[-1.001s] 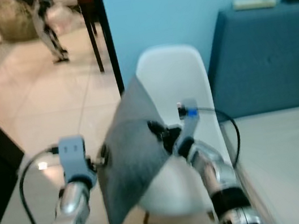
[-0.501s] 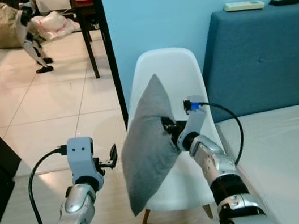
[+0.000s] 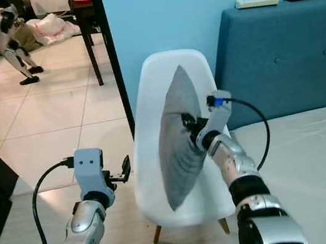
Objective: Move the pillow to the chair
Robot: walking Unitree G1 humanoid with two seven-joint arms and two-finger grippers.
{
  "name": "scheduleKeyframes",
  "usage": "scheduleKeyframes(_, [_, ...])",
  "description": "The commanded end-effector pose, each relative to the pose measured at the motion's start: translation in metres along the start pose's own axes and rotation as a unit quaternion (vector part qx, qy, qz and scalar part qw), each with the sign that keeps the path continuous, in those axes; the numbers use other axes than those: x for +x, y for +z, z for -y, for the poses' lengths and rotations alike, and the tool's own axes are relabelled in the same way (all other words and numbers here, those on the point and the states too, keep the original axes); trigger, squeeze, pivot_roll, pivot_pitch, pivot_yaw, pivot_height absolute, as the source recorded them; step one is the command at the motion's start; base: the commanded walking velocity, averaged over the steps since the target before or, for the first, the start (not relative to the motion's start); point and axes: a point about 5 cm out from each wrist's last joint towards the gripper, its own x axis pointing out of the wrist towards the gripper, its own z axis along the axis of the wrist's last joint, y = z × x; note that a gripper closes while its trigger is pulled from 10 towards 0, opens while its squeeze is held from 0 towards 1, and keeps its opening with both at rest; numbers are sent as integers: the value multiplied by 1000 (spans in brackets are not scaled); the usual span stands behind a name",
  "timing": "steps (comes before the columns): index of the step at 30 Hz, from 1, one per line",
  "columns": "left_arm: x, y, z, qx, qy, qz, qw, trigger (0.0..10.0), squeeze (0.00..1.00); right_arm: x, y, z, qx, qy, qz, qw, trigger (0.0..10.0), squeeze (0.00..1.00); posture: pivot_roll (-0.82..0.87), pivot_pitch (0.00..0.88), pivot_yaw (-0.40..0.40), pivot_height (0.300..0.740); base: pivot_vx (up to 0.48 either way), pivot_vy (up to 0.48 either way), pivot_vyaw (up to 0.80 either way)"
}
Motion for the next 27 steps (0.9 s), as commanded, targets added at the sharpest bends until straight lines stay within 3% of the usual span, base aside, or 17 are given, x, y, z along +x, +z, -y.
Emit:
scheduleKeyframes(1, [-3, 0, -2, 3, 2, -3, 1000, 10000, 0, 5, 18, -7, 9, 25, 47, 999, 10000, 0, 57, 103, -42, 645, 0, 0, 0])
scheduleKeyframes(11, [-16, 4, -11, 13, 15, 0, 1000, 10000, 0, 18, 40, -22, 85, 64, 83, 991, 10000, 0, 86, 150, -43, 610, 0, 0, 0])
scheduleKeyframes(18, [-23, 8, -10, 15, 16, 2, 1000, 10000, 0, 16, 41, -6, 83, 35, 84, 992, 10000, 0, 112, 178, -38, 590, 0, 0, 0])
scheduleKeyframes(22, [-37, 14, -14, 26, 14, 0, 1000, 10000, 0, -8, 34, 42, 103, -50, 77, 990, 10000, 0, 154, 224, -24, 570, 0, 0, 0])
scheduleKeyframes(26, [-41, 15, -17, 29, 16, -3, 999, 10000, 0, -17, 19, 56, 101, -94, 50, 989, 10000, 0, 172, 233, -23, 560, 0, 0, 0])
scheduleKeyframes(27, [-44, 17, -19, 30, 18, -4, 999, 10000, 0, -22, 5, 62, 95, -129, 17, 987, 10000, 0, 180, 242, -23, 555, 0, 0, 0])
